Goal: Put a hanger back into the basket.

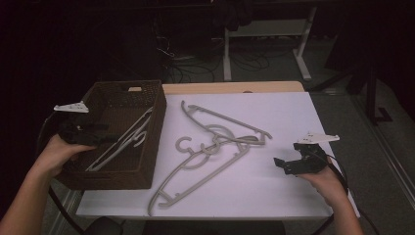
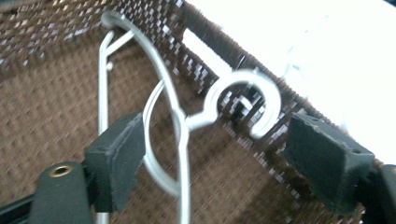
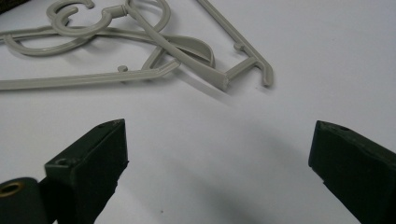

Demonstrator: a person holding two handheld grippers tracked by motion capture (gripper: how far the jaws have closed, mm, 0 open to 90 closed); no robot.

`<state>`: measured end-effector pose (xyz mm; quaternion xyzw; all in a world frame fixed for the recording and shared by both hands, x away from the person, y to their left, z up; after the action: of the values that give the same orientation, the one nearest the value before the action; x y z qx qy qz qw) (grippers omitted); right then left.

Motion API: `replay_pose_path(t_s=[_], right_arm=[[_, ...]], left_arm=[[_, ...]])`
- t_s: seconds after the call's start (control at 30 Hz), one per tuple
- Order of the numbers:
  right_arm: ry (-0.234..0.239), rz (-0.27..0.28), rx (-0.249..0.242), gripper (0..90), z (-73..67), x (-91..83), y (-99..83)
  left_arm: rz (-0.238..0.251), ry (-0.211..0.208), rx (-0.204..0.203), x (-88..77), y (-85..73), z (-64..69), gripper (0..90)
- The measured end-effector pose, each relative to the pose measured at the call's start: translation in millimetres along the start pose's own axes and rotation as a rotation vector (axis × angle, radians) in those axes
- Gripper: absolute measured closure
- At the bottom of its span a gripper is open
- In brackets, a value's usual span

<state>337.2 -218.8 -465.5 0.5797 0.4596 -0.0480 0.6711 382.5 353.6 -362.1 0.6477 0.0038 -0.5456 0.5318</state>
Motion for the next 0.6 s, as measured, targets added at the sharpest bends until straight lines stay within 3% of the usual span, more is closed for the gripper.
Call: replay_pose_path(t_s=[0.37, 0.6], right_arm=[[0.002, -0.005, 0.002, 4.7, 0.7, 1.3, 1.2], [0.009, -0.007, -0.010, 4.7, -1.7, 3.8, 2.7]], left_arm=[[0.054, -0.088, 0.063, 13.6, 44.6, 37.9, 14.6], [0.064, -0.140, 0.116, 39.3, 73.6, 71.7, 15.3]])
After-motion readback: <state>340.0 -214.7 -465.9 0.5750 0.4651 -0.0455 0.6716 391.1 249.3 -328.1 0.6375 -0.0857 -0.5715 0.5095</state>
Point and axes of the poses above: each handheld gripper's, and its own axes: x roughly forward along the jaws, y roughly out of its top, z roughly to its right, the point moved 6 cm from there along x, roughly forward along the jaws, and after that the axes turned 4 degrees about -z, right-handed, at the moved point
